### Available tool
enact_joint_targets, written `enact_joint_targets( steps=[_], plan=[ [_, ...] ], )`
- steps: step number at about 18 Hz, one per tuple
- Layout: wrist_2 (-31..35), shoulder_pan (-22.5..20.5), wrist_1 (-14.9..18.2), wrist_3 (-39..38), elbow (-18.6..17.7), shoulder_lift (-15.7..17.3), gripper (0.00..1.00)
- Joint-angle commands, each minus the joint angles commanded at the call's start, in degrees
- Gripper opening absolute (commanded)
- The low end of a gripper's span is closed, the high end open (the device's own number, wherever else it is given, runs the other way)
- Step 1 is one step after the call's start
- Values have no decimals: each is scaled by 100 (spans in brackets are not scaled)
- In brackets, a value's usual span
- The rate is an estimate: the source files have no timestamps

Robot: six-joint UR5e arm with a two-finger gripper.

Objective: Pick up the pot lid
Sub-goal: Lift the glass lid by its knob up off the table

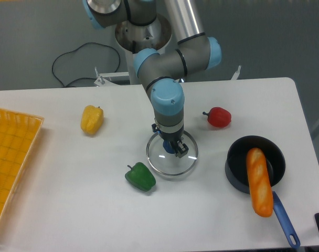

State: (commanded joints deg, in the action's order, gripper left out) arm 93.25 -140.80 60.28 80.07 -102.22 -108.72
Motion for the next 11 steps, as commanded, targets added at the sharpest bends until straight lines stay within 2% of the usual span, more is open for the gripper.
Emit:
enact_joint_targets(
  steps=[11],
  plan=[
    [-176, -114, 378, 0, 510, 202, 40]
  ],
)
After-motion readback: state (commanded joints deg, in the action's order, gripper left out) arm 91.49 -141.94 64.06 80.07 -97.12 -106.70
